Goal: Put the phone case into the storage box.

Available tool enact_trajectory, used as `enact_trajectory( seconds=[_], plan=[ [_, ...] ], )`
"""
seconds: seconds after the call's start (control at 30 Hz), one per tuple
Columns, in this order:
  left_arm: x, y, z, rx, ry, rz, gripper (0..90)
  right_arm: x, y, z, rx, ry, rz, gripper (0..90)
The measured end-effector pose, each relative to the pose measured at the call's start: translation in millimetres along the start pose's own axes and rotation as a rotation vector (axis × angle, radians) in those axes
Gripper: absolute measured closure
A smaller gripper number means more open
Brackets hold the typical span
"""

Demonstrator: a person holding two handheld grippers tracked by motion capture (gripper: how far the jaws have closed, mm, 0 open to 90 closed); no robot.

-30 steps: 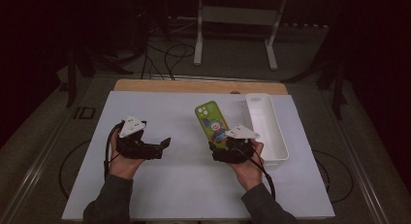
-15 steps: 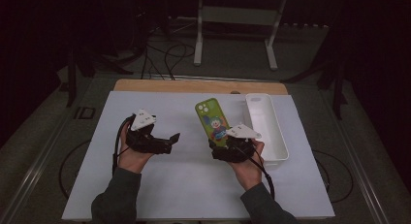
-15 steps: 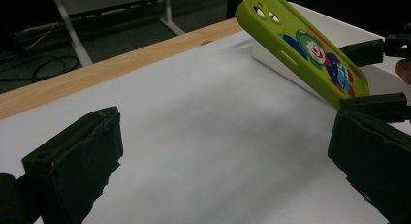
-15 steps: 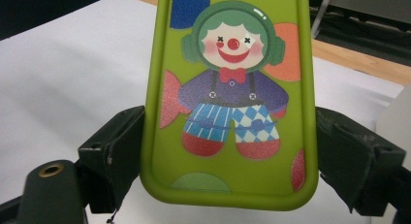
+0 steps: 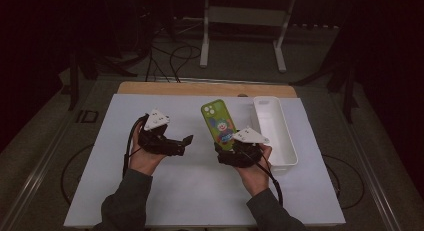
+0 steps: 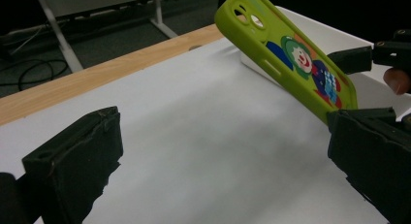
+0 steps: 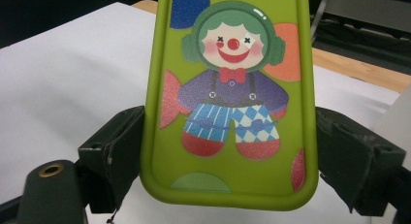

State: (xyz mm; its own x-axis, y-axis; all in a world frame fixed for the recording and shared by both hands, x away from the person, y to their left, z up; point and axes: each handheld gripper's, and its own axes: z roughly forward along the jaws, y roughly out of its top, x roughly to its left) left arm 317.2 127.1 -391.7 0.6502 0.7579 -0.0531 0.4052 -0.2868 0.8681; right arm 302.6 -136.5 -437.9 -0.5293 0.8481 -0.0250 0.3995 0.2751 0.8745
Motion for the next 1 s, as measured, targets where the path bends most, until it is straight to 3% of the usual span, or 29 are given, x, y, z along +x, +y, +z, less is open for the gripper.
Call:
enact_trajectory(
  seconds=[0.43,1.0],
  plan=[
    [-9.9,13.3,14.3,0.029,-0.028,0.012,0.2,2.4,0.1,-1.6,-0.018,-0.009,-0.016,15.6],
    [-15.5,24.5,27.3,0.028,-0.072,-0.007,4.0,9.5,1.7,-3.7,-0.044,0.005,-0.018,15.6]
  ],
)
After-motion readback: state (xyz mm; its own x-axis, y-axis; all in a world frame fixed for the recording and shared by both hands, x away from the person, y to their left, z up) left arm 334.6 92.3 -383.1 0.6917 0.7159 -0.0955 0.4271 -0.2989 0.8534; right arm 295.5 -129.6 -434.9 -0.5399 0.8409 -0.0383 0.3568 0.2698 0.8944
